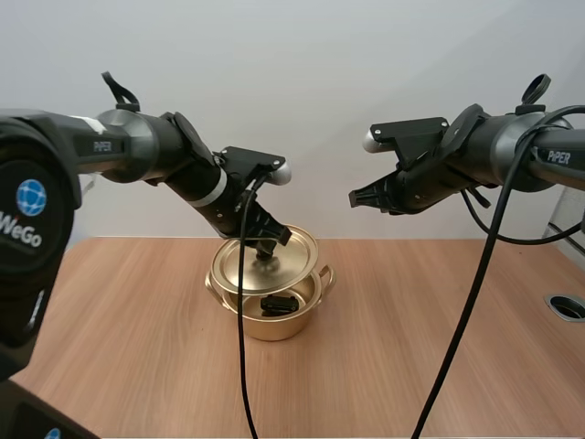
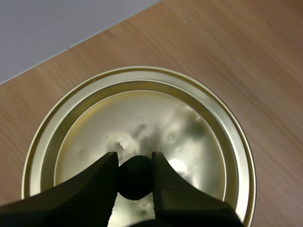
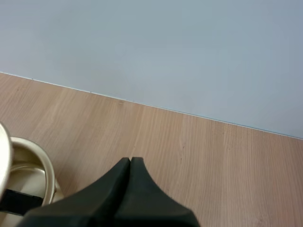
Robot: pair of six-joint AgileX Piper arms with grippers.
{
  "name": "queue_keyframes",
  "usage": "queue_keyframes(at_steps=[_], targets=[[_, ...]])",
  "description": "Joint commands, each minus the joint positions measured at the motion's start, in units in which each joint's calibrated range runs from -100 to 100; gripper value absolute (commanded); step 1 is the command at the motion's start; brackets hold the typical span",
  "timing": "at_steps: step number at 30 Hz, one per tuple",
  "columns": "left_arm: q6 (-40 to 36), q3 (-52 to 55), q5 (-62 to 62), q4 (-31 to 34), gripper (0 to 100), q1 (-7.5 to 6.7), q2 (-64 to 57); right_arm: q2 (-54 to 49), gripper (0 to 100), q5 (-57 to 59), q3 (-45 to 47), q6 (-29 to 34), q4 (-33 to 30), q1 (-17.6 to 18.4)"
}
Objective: Open the pot, put the car inside, and close it
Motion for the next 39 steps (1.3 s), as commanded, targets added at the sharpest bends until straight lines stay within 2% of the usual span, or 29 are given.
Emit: queue_keyframes(at_steps=[1, 7, 28, 30, 32, 34, 36, 37, 39], targets=[[-0.39, -0.01, -0.5, 0.77, 0, -0.86, 1.27, -0.01, 0, 0.08, 0.0, -0.01, -0.11, -0.01], [-4.38, 0.09, -3.75, 7.77, 0, -1.27, 3.98, -0.01, 0, 0.08, 0.0, -0.79, -0.51, -0.01], [-2.88, 0.09, -3.69, 5.0, 1, -1.27, 8.44, -0.01, 0, 0.08, 0.0, -1.1, -0.51, -0.01], [-2.88, 0.09, -3.69, 5.0, 11, -1.27, 8.44, -0.01, 0, 0.25, 0.0, -1.1, -0.51, -0.01], [-2.88, 0.09, -3.69, 4.89, 30, -1.27, 8.44, -0.01, 0, 0.25, 0.0, -1.1, -0.51, -0.01], [-3.38, 0.09, -3.69, 4.9, 53, -1.27, 8.44, -0.01, 0, 0.25, 0.0, -1.1, -0.51, -0.01], [-3.49, 0.09, -3.69, 4.9, 68, -1.27, 8.44, -0.01, 0, 0.25, 0.0, -1.1, -0.51, -0.01], [-3.65, -0.23, -3.69, 5.02, 69, -1.27, 8.2, -0.01, 0, 0.25, 0.0, -1.1, -0.51, -0.01], [-3.87, -1.07, -3.69, 5.28, 66, -1.27, 7.22, -0.01, 0, 0.16, 0.0, -0.68, -0.51, -0.01]])
